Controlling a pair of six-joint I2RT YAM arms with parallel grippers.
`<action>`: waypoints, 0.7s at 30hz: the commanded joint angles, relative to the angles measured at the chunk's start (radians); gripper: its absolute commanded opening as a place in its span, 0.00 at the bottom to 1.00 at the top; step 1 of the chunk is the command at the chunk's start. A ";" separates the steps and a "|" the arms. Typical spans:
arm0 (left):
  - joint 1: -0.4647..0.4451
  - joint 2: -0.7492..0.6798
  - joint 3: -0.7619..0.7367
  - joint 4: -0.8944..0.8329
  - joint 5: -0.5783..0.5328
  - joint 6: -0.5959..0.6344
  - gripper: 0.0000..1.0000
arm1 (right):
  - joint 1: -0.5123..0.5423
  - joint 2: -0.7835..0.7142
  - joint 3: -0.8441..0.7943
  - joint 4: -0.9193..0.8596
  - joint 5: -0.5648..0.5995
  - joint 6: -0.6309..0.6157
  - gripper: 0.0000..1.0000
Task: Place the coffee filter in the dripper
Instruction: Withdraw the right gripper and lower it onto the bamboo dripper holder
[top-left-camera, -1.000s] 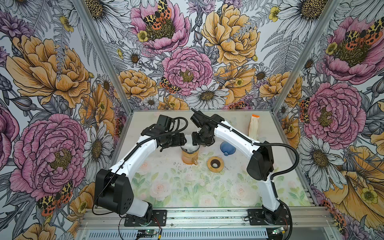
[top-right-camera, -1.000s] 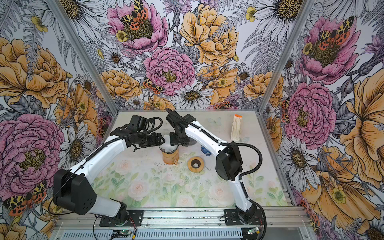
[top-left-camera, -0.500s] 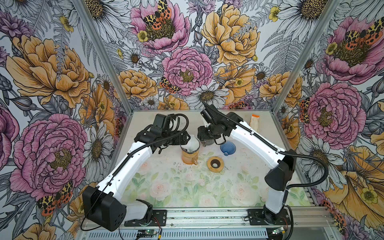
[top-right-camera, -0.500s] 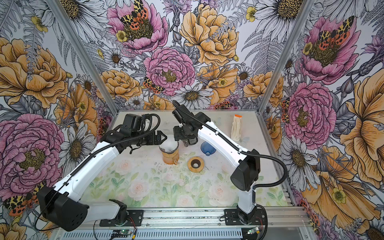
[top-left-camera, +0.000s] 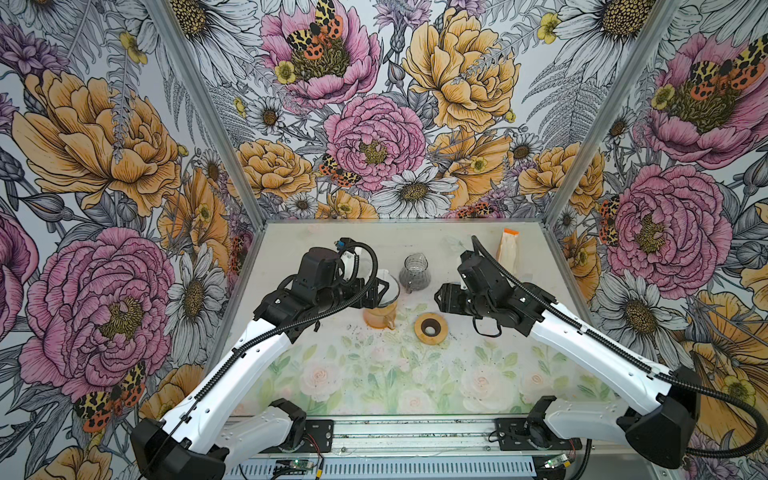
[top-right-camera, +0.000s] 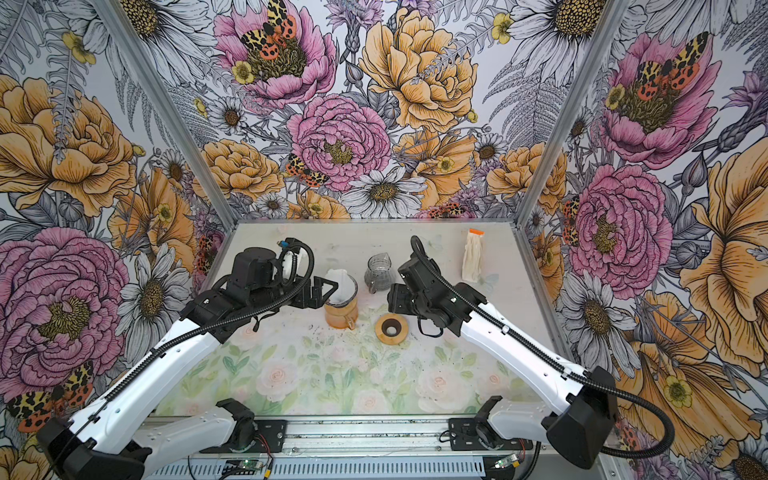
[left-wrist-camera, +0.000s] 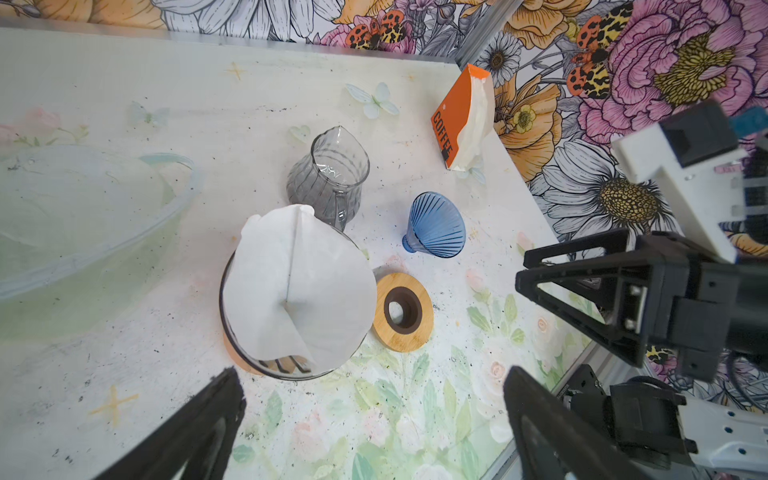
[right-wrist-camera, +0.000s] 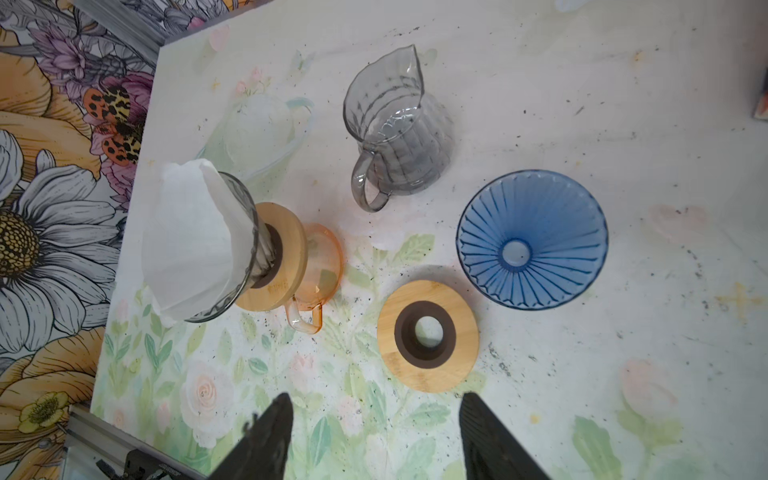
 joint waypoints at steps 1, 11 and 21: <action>-0.013 -0.015 -0.031 0.071 -0.004 0.001 0.99 | -0.013 -0.111 -0.120 0.132 -0.015 0.127 0.66; -0.025 -0.125 -0.217 0.186 -0.006 -0.030 0.99 | -0.012 -0.268 -0.506 0.410 -0.092 0.348 0.66; -0.009 -0.213 -0.325 0.225 -0.004 -0.037 0.99 | -0.016 -0.065 -0.663 0.774 -0.175 0.440 0.66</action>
